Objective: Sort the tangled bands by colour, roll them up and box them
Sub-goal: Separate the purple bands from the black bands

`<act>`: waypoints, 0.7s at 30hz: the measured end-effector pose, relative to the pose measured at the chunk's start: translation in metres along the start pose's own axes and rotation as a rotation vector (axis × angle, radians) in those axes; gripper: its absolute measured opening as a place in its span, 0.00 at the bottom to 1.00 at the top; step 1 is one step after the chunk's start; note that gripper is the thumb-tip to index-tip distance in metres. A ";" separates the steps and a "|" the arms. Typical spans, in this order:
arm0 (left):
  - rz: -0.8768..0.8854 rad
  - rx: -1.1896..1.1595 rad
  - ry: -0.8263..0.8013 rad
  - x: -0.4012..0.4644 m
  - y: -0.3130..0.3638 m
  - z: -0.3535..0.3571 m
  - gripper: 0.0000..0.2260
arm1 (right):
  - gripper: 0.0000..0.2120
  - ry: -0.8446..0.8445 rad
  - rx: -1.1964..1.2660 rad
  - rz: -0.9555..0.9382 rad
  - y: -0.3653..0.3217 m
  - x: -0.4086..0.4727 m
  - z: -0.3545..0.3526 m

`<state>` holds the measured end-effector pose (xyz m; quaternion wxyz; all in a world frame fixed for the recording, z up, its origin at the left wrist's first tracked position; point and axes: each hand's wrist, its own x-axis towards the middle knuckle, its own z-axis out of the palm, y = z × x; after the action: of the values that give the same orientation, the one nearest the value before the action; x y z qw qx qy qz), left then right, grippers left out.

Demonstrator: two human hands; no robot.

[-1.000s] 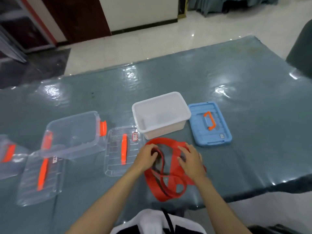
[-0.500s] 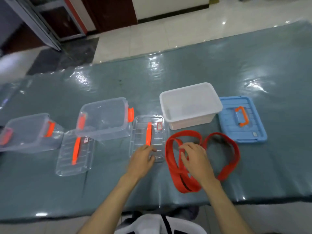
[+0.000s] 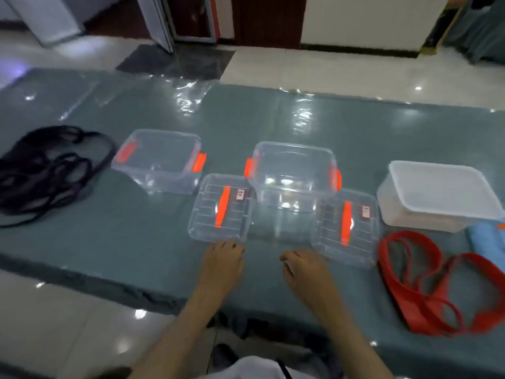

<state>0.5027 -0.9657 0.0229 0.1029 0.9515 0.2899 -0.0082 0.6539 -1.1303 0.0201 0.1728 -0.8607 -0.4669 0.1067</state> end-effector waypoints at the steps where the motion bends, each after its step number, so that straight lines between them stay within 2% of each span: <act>1: -0.042 -0.017 -0.001 -0.012 -0.029 -0.005 0.07 | 0.10 -0.031 -0.032 -0.023 -0.025 0.009 0.009; 4: -0.203 -0.020 0.007 -0.052 -0.105 -0.015 0.06 | 0.11 -0.105 -0.120 -0.135 -0.093 0.034 0.035; 7: -0.338 0.032 0.056 -0.095 -0.174 -0.021 0.12 | 0.13 -0.180 -0.191 -0.278 -0.166 0.054 0.058; 11: -0.511 -0.016 0.135 -0.146 -0.238 -0.037 0.02 | 0.15 -0.252 -0.249 -0.446 -0.254 0.081 0.092; 14: -0.622 -0.040 0.165 -0.171 -0.281 -0.043 0.06 | 0.14 -0.321 -0.257 -0.540 -0.313 0.095 0.117; 16: -0.668 -0.041 0.180 -0.181 -0.309 -0.041 0.11 | 0.13 -0.341 -0.253 -0.575 -0.346 0.105 0.131; 21: -0.740 -0.091 0.255 -0.188 -0.392 -0.042 0.10 | 0.14 -0.362 -0.289 -0.628 -0.419 0.150 0.174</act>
<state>0.1276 -0.7434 0.0031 0.0983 0.7705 0.6239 0.0863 0.3539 -0.7591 0.0235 -0.0110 -0.6586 -0.7407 0.1319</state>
